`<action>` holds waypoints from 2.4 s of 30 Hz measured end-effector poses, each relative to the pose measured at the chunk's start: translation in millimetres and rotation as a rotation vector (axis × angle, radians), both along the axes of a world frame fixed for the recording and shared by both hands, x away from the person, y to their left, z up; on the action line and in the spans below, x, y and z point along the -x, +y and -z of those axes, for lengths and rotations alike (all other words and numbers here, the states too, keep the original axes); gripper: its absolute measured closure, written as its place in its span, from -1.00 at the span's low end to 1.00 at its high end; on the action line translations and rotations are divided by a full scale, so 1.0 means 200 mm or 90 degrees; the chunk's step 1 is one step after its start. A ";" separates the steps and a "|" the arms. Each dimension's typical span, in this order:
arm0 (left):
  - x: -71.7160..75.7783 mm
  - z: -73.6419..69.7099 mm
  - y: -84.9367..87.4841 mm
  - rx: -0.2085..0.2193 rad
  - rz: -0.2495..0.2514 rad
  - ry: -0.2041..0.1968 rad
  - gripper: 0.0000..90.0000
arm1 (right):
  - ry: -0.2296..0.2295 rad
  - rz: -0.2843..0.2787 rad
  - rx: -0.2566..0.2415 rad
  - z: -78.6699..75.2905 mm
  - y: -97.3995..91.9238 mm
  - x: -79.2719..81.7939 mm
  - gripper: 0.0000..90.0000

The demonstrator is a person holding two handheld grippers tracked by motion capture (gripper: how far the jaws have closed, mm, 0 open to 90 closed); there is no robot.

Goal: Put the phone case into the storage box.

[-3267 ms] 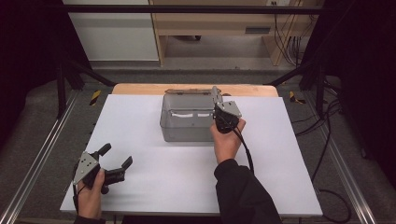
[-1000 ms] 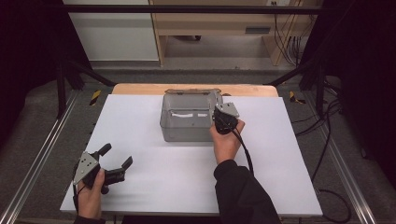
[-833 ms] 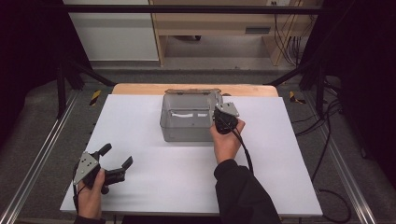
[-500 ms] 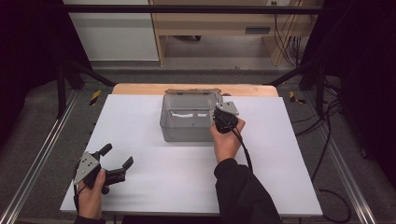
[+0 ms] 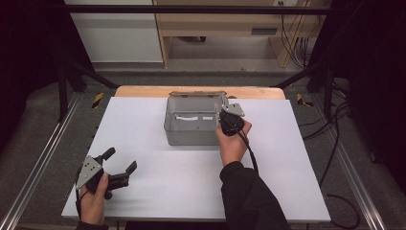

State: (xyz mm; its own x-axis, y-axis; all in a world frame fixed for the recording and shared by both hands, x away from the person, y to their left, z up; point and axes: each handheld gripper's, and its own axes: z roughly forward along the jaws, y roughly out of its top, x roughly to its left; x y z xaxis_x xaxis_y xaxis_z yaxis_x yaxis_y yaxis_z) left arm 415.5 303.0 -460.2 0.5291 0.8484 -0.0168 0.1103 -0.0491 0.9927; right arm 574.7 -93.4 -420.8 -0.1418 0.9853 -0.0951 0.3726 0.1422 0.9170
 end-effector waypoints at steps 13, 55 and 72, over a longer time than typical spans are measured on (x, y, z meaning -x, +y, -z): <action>0.00 0.00 0.00 0.000 0.000 0.000 -0.94 | 0.008 0.001 0.011 0.00 0.00 -0.01 0.73; 0.00 0.00 0.00 -0.001 0.001 -0.001 -0.95 | -0.008 -0.001 0.000 -0.03 -0.02 0.01 0.65; 0.00 0.00 0.00 0.001 0.002 0.000 -0.95 | -0.025 -0.010 -0.025 -0.05 -0.03 0.02 0.35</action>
State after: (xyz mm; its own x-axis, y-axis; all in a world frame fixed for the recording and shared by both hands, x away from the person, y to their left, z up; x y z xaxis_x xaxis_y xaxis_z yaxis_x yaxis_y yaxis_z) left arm 415.4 303.0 -459.8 0.5314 0.8469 -0.0175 0.1100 -0.0484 0.9928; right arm 570.1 -98.6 -409.9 -0.1546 0.9860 -0.0623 0.3349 0.1116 0.9356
